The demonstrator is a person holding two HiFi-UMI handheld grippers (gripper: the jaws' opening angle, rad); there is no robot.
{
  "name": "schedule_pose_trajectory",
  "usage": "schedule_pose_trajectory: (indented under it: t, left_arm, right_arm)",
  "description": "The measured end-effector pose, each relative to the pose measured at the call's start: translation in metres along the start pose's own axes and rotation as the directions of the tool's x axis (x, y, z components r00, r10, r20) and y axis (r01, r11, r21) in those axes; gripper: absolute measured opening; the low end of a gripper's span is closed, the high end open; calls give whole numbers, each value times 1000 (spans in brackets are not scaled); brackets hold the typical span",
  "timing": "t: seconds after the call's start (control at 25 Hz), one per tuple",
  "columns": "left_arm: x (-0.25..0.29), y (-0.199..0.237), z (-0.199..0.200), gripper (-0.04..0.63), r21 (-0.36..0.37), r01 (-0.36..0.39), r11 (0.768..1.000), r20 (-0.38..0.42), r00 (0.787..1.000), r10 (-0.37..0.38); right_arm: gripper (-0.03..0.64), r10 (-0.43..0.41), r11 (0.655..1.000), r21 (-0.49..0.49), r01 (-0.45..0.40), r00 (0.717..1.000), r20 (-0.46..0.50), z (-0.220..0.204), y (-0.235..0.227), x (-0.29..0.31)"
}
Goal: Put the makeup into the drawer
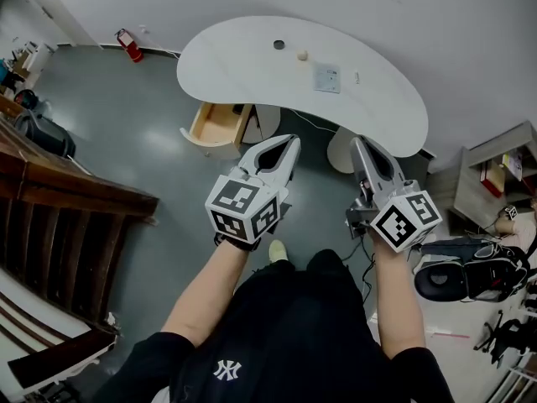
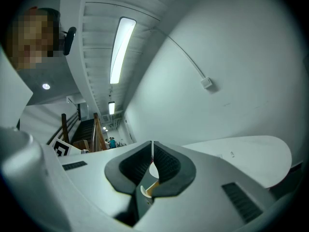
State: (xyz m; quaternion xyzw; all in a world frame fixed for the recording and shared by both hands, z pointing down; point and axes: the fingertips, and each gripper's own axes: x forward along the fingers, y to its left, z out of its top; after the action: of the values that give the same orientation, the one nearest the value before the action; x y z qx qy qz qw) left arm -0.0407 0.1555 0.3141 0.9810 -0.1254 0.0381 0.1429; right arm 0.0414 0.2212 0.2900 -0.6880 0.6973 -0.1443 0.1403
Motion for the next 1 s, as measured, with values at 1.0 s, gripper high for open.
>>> schedule_pose_trajectory:
  t: [1.0]
  left_arm:
    - [174,92,-24,9,16,-5,1000,-84,996,7]
  right_arm:
    - [83,-30,985,159,65,976,-217,-57,-179,159]
